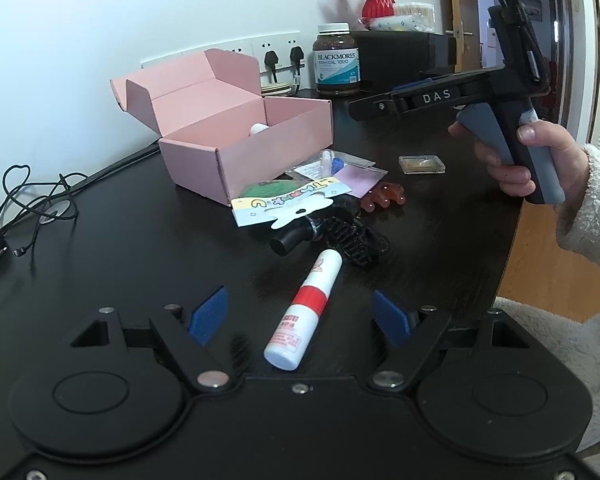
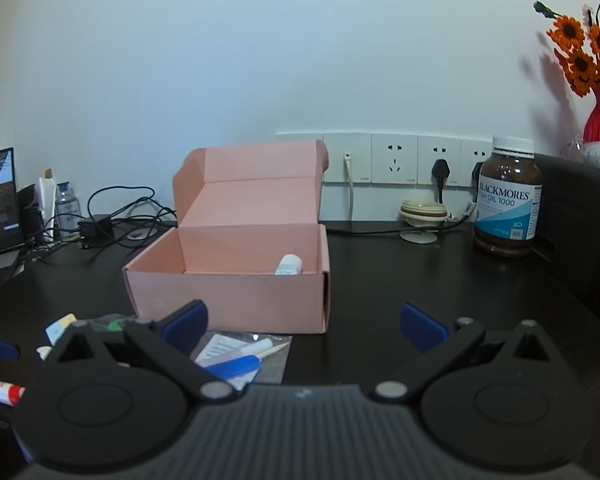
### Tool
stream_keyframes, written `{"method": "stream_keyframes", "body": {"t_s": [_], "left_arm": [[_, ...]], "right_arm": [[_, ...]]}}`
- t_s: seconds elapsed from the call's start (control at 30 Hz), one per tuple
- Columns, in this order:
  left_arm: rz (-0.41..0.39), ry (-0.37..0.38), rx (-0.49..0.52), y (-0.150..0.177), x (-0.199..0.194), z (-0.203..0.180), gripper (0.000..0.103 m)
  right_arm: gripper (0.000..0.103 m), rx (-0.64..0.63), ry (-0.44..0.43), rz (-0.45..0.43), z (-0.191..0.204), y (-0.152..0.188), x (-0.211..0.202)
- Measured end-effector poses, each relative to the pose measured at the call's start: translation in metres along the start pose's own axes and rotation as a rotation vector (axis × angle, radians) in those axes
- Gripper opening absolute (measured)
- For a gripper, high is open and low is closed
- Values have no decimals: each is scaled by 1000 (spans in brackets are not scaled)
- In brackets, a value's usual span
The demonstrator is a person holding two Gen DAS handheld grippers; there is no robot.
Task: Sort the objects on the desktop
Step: 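Lower the open left gripper around the red-and-white tube, then close the left gripper on the red-and-white tube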
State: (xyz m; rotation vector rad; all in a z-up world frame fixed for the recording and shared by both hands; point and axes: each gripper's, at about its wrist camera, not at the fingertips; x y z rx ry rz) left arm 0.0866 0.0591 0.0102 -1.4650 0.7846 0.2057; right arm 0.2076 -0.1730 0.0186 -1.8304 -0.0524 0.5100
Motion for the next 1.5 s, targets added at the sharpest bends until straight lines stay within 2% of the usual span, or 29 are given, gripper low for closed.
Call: {"method": "stream_keyframes", "body": {"t_s": [0.57,0.77,0.83,0.9,1.03,1.1,1.2,1.23,1.5], "left_arm": [[43,50,-9,-1,6,2,80],[37,47,-30,-1,7,4,69],[38,47,-40,-2,7,6,68],[35,47,-41,-2,7,6,60],[29,45,-40,-2,7,5,54],[27,48,-54,-2,6,7,31],[30,71,-107,-3,6,11,17],[30,81,-125,-3,6,12,17],[5,51,-75,0,2,4,17]], "right_arm": [[102,1,5,-9,0,1,-2],[102,6,9,-12,0,1,-2],[102,7,10,-12,0,1,-3],[102,6,10,-11,0,1,-2],[102,5,12,-11,0,1,-3],[102,6,14,-12,0,1,-3],[102,8,16,-11,0,1,-3],[102,10,14,-11,0,1,-3],[102,10,12,-14,0,2,-4]]}}
Point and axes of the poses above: each gripper's, at about its wrist camera, not at the fingertips, and x roughly the way its jaws point, z to its left, y to its underside, and after that the axes turned 15 degrees about -x, right-handed
